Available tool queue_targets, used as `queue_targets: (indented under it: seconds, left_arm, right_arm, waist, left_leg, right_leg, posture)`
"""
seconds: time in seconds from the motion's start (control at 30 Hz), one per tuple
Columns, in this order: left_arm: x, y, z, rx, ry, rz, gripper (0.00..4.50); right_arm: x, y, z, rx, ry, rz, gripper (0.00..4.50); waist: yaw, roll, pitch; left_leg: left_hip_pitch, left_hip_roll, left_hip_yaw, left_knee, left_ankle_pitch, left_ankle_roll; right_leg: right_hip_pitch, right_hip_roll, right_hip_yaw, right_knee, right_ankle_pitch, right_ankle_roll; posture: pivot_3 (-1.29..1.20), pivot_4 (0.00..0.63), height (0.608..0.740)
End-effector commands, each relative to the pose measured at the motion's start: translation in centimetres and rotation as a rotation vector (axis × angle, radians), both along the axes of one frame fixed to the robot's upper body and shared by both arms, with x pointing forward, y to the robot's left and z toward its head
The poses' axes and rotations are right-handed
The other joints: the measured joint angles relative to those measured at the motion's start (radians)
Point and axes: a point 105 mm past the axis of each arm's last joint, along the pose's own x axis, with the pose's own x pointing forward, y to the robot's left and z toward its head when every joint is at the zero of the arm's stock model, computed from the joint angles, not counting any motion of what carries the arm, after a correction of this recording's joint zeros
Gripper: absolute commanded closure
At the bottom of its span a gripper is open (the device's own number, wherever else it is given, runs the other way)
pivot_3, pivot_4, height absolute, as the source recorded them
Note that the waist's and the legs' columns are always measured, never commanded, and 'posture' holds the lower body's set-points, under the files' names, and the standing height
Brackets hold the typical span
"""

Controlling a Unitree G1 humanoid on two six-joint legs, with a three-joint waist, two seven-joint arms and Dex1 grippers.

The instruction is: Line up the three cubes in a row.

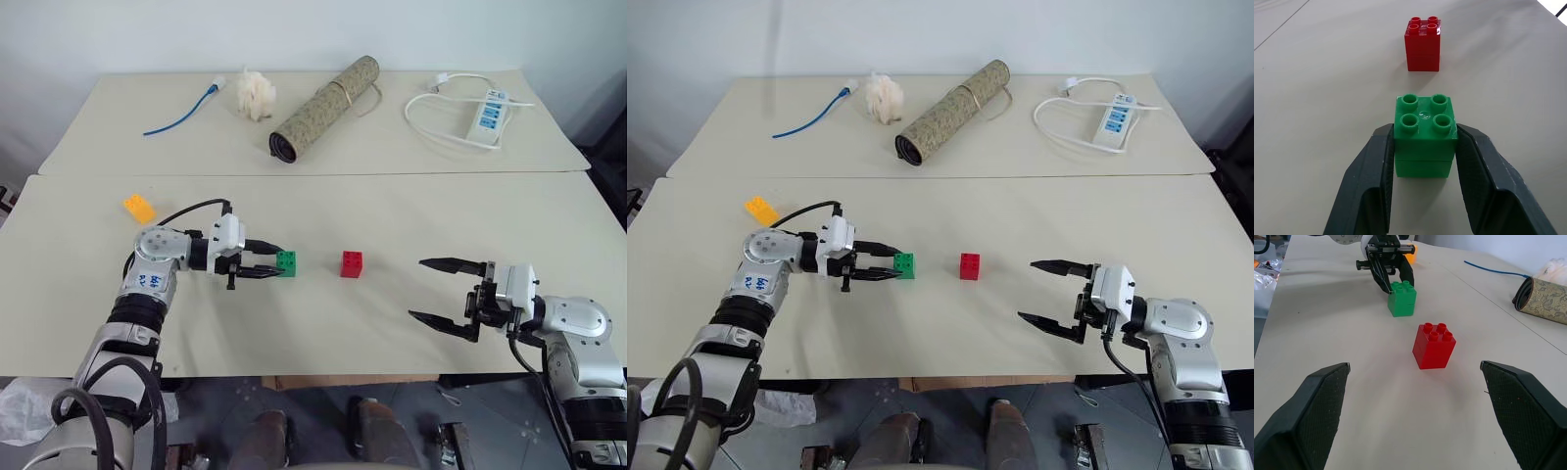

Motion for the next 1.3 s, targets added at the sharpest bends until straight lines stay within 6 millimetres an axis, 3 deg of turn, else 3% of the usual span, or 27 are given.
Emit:
queue_targets:
  seconds: [0.03,0.17,0.23,0.3,0.4,0.53,0.6,0.7,0.8,0.93,1.2,1.3]
  left_arm:
    - [0.4,0.3,0.4,-0.007,-0.018,0.013,1.75]
    - [0.8,0.9,2.4,-0.076,-0.085,0.051,0.5]
    - [0.2,2.3,3.9,-0.119,-0.114,0.083,0.03]
    - [-0.9,5.1,5.8,-0.181,-0.176,0.192,0.03]
    - [-3.0,9.1,6.5,-0.219,-0.194,0.397,0.03]
    - [-6.5,14.4,5.2,-0.263,-0.207,0.733,0.03]
    - [-8.7,17.8,4.6,-0.385,-0.255,0.997,0.03]
    - [-11.9,20.8,2.9,-0.492,-0.291,1.285,0.03]
    - [-14.3,21.8,1.6,-0.568,-0.324,1.493,0.03]
    - [-16.0,20.7,-0.6,-0.631,-0.3,1.651,0.03]
    - [-12.4,19.7,0.8,-0.647,-0.324,1.699,0.03]
    - [-9.0,18.8,1.9,-0.703,-0.265,1.748,0.03]
  right_arm:
    - [-0.3,0.2,1.0,0.022,-0.03,0.016,0.0]
    - [-0.3,0.9,1.2,0.035,-0.022,0.043,0.0]
    - [-0.2,1.6,1.6,0.058,-0.027,0.065,0.0]
    - [0.2,2.6,2.4,0.112,-0.017,0.1,0.0]
    - [0.8,3.8,3.4,0.165,-0.027,0.125,0.0]
    - [1.6,5.4,4.5,0.218,-0.082,0.142,0.0]
    - [1.9,6.2,5.0,0.246,-0.098,0.148,0.0]
    - [2.1,7.0,5.2,0.257,-0.114,0.168,0.0]
    - [2.1,7.4,5.2,0.246,-0.122,0.189,0.0]
    - [2.8,7.1,5.2,0.218,-0.137,0.186,0.0]
    - [3.0,7.0,5.0,0.201,-0.127,0.206,0.0]
    - [2.8,7.3,4.9,0.209,-0.11,0.221,0.0]
  waist:
    - [-0.001,0.0,0.0]
    - [-0.002,-0.001,0.0]
    - [-0.004,-0.001,0.0]
    - [-0.021,-0.001,0.001]
    - [-0.036,0.0,0.001]
    - [-0.03,0.0,0.001]
    - [-0.026,0.0,0.001]
    - [-0.007,-0.001,0.001]
    - [0.016,-0.003,0.0]
    - [0.021,-0.004,-0.001]
    - [0.018,-0.004,-0.001]
    - [0.017,-0.004,-0.001]
  left_leg:
    - [0.0,0.0,0.0,0.0,0.0,0.0]
    - [0.0,0.0,0.0,0.0,0.0,0.0]
    - [0.0,0.001,0.0,0.0,0.0,0.0]
    - [-0.001,0.002,0.0,0.0,0.0,0.0]
    - [0.0,0.005,0.0,-0.002,-0.001,-0.002]
    - [0.001,0.006,0.0,-0.002,-0.002,-0.003]
    - [0.001,0.006,-0.001,-0.002,-0.002,-0.003]
    - [0.001,0.004,-0.002,-0.002,-0.002,-0.002]
    - [0.001,0.003,-0.004,-0.001,-0.002,-0.002]
    - [0.002,0.001,-0.004,-0.001,-0.002,-0.001]
    - [0.003,0.002,-0.004,-0.001,-0.002,-0.003]
    - [0.003,0.002,-0.003,-0.001,-0.002,-0.003]
  right_leg:
    - [0.0,0.0,0.0,0.0,0.0,0.0]
    - [0.0,0.0,0.0,0.0,0.0,0.0]
    - [0.0,0.0,0.0,0.0,0.0,0.0]
    - [-0.001,-0.001,0.0,0.0,0.0,0.0]
    - [-0.002,-0.003,0.003,-0.001,0.0,-0.001]
    - [-0.002,-0.002,0.004,-0.001,-0.001,-0.002]
    - [0.0,-0.004,0.007,-0.001,-0.001,-0.002]
    - [0.001,-0.005,0.008,-0.003,-0.001,-0.002]
    - [0.002,-0.006,0.006,-0.003,-0.001,-0.002]
    - [0.003,-0.008,0.006,-0.007,-0.001,-0.002]
    - [0.003,-0.005,0.003,-0.004,-0.001,-0.002]
    - [0.002,-0.004,0.002,-0.001,-0.001,-0.002]
  posture:
    - [0.0,0.15,0.74]
    - [0.0,0.15,0.74]
    - [0.0,0.15,0.74]
    - [0.0,0.15,0.74]
    - [0.0,0.15,0.74]
    - [0.0,0.15,0.74]
    - [0.0,0.15,0.74]
    - [0.0,0.15,0.74]
    - [0.0,0.15,0.74]
    - [0.0,0.15,0.74]
    - [0.0,0.15,0.74]
    - [0.0,0.15,0.74]
